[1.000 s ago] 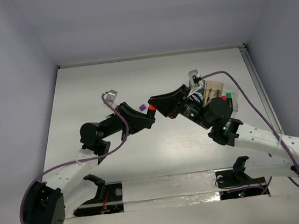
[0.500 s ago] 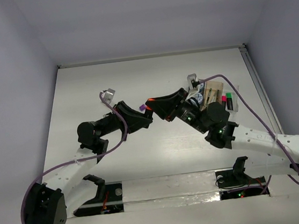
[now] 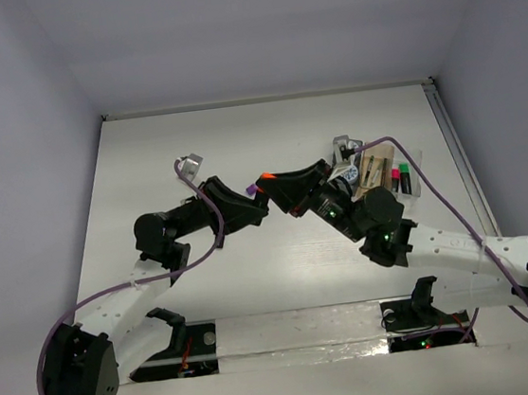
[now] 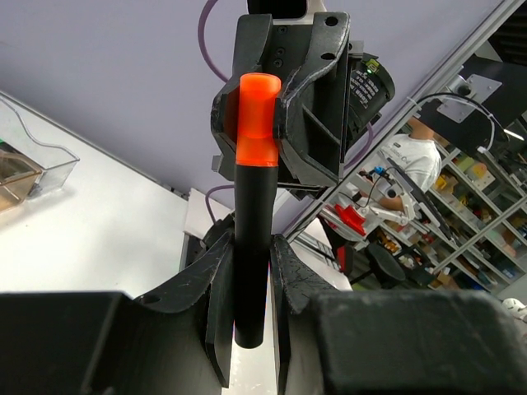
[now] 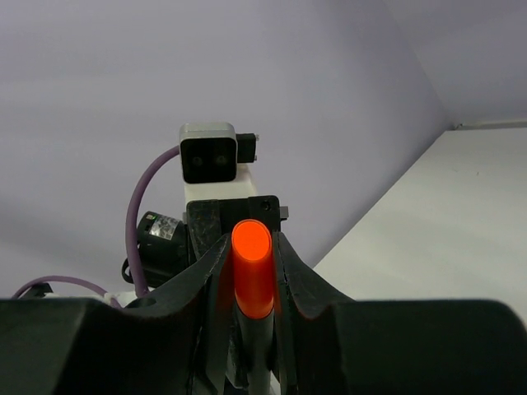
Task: Sort the stationery into containers
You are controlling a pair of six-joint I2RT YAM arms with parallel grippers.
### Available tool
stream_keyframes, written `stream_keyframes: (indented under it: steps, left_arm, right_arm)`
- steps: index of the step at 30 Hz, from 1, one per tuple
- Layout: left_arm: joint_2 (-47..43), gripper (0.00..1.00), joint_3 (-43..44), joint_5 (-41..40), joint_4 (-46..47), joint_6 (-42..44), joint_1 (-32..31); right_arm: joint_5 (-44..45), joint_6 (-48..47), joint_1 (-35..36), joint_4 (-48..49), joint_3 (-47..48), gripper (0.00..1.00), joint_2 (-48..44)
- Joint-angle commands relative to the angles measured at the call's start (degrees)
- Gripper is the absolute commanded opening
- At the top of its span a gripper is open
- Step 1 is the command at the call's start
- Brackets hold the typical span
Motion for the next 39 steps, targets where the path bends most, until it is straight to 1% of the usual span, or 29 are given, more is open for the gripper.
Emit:
stream_keyframes:
  steps: [1, 4, 7, 10, 11, 12, 13, 14, 15, 20, 25, 29, 33, 37, 39]
  left_arm:
    - [0.55, 0.0, 7.69, -20.02, 24.43, -0.66, 2.36]
    - [0.91, 0.0, 7.43, -19.76, 24.69, -0.93, 2.36]
    - [0.82, 0.0, 6.11, -19.23, 24.87, -0.93, 2.36]
    - [1.17, 0.0, 3.83, -18.53, 25.22, -1.02, 0.96]
    - [1.17, 0.0, 2.43, -18.53, 25.4, -0.93, -0.35]
    - [1.34, 0.0, 1.72, -18.62, 25.31, -0.67, -0.97]
    - [1.26, 0.0, 0.93, -18.7, 25.05, -0.4, -1.59]
    - [1.35, 0.0, -0.47, -19.05, 24.35, 0.47, -2.81]
    - [1.52, 0.0, -1.27, -19.06, 23.91, 0.83, -2.83]
    - [2.66, 0.0, -5.92, -19.49, 25.31, 0.74, -4.75]
    - [3.37, 0.0, -8.13, -19.67, 25.84, 1.18, -5.9]
    - [4.07, 0.0, -8.48, -19.15, 26.45, 0.92, -6.42]
    - [4.07, 0.0, -8.57, -18.44, 27.15, 0.3, -7.05]
    - [4.25, 0.0, -8.83, -17.83, 29.0, -1.19, -8.36]
    - [4.68, 0.0, -9.01, -17.39, 30.31, -2.33, -8.36]
  right_arm:
    - [-15.27, 1.52, 7.66, -16.59, -4.04, 0.0, 4.67]
    - [-14.4, 1.26, 8.19, -16.85, -4.13, 0.0, 4.33]
    - [-12.11, -0.41, 8.19, -18.95, -3.52, 0.0, 1.78]
    - [-7.2, -1.12, 8.19, -22.21, -2.11, 0.0, -0.5]
    - [-3.97, -0.94, 8.19, -22.91, -1.06, 0.05, -0.86]
    - [-2.11, -0.68, 8.19, -24.57, -0.53, 0.19, -1.29]
    - [-1.04, -0.5, 8.19, -24.85, 0.0, 0.35, -2.26]
    - [0.18, -1.02, 8.19, -24.76, 0.78, 0.55, -2.7]
    - [0.72, -1.12, 8.19, -24.67, 1.14, 0.59, -3.23]
    - [2.57, -1.91, 8.19, -24.23, 1.5, 0.67, -6.04]
    - [3.53, -1.99, 8.19, -24.49, 0.09, 0.74, -8.15]
    - [8.88, -3.92, 8.19, -28.18, 1.4, 0.82, -9.73]
    - [11.62, -5.07, 6.87, -33.45, 3.25, 0.85, -10.44]
    - [11.27, -5.42, 4.33, -34.87, 3.87, 0.85, -10.7]
    - [10.31, -6.04, 4.32, -34.34, 4.3, 0.83, -10.44]
